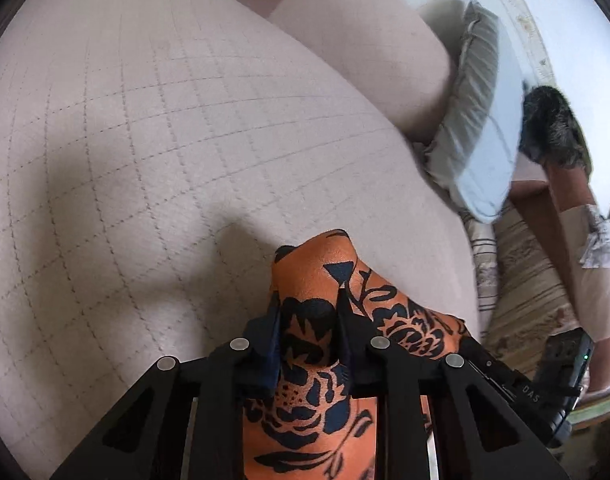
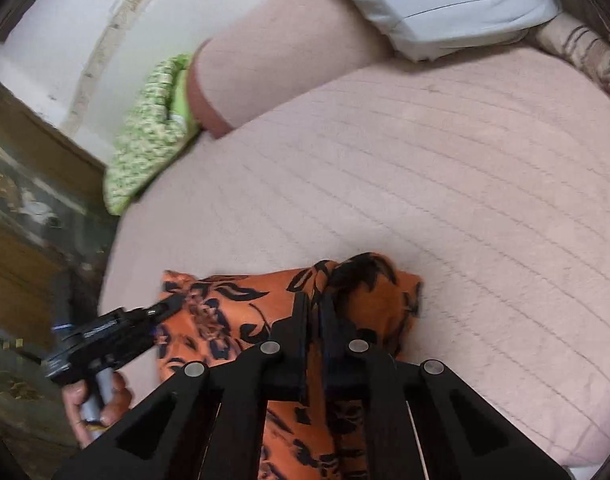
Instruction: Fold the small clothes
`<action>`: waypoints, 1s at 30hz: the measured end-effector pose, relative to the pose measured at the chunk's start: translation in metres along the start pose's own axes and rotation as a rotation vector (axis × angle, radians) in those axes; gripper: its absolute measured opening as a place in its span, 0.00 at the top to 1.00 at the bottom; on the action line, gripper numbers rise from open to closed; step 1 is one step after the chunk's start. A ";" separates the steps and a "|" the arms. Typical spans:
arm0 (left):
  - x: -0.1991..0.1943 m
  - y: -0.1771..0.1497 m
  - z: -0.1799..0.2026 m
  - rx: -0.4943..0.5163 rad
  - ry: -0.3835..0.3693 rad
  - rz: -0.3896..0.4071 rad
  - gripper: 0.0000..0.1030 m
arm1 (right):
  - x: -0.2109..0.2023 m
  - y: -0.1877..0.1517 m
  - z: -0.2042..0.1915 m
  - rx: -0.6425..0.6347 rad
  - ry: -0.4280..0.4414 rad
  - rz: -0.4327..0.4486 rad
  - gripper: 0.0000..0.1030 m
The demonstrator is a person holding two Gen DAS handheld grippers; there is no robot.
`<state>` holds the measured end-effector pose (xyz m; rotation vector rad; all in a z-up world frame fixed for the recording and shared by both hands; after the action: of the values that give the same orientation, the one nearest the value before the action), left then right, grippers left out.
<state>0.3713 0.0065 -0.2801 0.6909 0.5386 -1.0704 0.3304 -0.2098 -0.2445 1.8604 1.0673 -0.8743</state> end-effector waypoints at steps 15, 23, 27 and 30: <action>-0.039 -0.061 0.004 0.092 0.064 0.018 0.49 | -0.028 -0.076 -0.004 0.036 0.203 -0.092 0.55; -0.037 -0.063 -0.030 0.015 0.078 -0.005 0.45 | -0.008 -0.089 0.006 0.048 0.147 -0.138 0.95; -0.028 -0.065 -0.030 0.087 0.167 0.028 0.42 | 0.004 -0.086 0.022 0.060 0.091 -0.135 0.95; -0.035 -0.069 -0.024 0.079 0.194 0.047 0.39 | 0.010 -0.090 0.021 0.058 0.075 -0.138 0.95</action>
<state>0.2925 0.0233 -0.2891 0.8787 0.6460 -0.9903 0.2497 -0.1959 -0.2888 1.8977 1.2413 -0.9295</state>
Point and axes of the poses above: each gripper's, at about its wrist camera, not at the fingertips, and x roughly the way its jaws point, z to its right, y to its top, the point moved 9 cm from there along x, roughly the way its jaws point, and after that the axes turned 5 degrees about -y, right-handed, at the moved point
